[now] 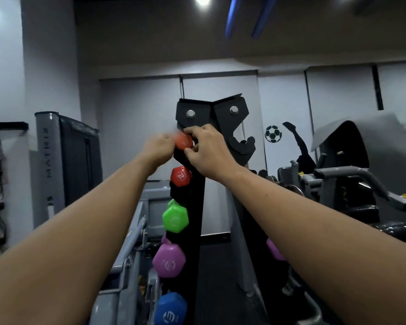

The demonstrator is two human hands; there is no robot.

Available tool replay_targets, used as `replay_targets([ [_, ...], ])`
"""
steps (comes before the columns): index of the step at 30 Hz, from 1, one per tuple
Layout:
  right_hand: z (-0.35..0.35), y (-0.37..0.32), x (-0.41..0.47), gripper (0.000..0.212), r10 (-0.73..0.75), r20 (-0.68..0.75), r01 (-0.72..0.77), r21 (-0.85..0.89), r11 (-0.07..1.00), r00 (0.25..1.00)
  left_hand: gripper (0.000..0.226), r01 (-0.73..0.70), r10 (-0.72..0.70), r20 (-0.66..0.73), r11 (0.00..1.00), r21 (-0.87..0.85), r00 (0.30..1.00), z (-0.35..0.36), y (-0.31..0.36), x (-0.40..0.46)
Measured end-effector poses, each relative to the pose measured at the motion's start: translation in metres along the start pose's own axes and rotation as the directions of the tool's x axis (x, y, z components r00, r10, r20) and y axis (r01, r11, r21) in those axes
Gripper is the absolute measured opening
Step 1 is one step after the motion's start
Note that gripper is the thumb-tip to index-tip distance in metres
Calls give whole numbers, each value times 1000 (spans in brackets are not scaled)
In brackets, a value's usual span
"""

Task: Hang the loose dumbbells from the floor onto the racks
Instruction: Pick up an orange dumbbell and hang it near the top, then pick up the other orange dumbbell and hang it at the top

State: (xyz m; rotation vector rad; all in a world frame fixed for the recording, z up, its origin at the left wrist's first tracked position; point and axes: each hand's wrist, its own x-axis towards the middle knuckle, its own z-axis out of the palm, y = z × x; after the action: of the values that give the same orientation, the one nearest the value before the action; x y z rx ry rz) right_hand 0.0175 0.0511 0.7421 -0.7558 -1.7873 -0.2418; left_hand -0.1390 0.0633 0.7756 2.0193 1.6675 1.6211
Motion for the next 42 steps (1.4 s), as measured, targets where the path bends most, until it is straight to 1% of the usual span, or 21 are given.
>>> replay_targets([
  [2, -4, -1, -4, 49, 22, 24, -22, -4, 1000, 999, 37, -51, 59, -57, 989, 140, 997, -5, 6, -12],
  [6, -18, -6, -13, 48, 59, 73, -56, -47, 997, 996, 48, -65, 98, -90, 947, 314, 991, -20, 14, -30],
  [8, -28, -10, -16, 52, 72, 81, -67, -60, 996, 994, 53, -81, 116, -74, 927, 367, 990, -28, 19, -41],
  [11, -39, -13, -23, 52, 66, 88, -61, -65, 996, 994, 58, -159, 205, -53, 876, 456, 977, -33, 24, -66],
  [13, -42, -12, -31, 49, 65, 97, -60, -59, 996, 993, 54, -228, 295, -63, 841, 491, 953, -32, 26, -83],
  [15, -46, -12, -39, 49, 74, 97, -68, -62, 996, 993, 47, -284, 371, -93, 829, 482, 924, -28, 30, -103],
  [17, -51, -12, -49, 50, 88, 92, -81, -71, 994, 992, 46, -329, 418, -96, 818, 471, 903, -20, 34, -124],
  [20, -55, -5, -80, 47, 98, 109, -86, -110, 990, 989, 51, -373, 436, -11, 784, 497, 900, 1, 30, -160],
  [24, -57, 17, -133, 43, 121, 127, -101, -153, 983, 985, 53, -367, 373, 91, 789, 493, 923, 36, 10, -198],
  [29, -49, 29, -195, 39, 188, 152, -166, -147, 975, 970, 53, -335, 283, 180, 812, 479, 942, 75, -16, -244],
  [32, -39, 30, -240, 37, 216, 193, -194, -128, 973, 957, 53, -262, 174, 221, 843, 469, 959, 99, -45, -282],
  [35, -23, 37, -300, 34, 267, 249, -251, -95, 963, 931, 48, -186, 33, 310, 858, 479, 950, 130, -87, -327],
  [38, -3, 50, -367, 32, 351, 351, -336, -106, 936, 868, 52, -91, -125, 389, 865, 493, 913, 162, -128, -374],
  [40, 9, 61, -411, 31, 400, 424, -382, -132, 915, 812, 52, -32, -226, 445, 865, 501, 867, 184, -155, -406],
  [41, 15, 67, -431, 31, 435, 463, -415, -150, 897, 773, 51, -6, -276, 469, 857, 515, 839, 193, -166, -420],
  [42, 20, 74, -451, 32, 473, 511, -449, -179, 875, 718, 50, 10, -320, 500, 849, 528, 805, 203, -179, -433],
])
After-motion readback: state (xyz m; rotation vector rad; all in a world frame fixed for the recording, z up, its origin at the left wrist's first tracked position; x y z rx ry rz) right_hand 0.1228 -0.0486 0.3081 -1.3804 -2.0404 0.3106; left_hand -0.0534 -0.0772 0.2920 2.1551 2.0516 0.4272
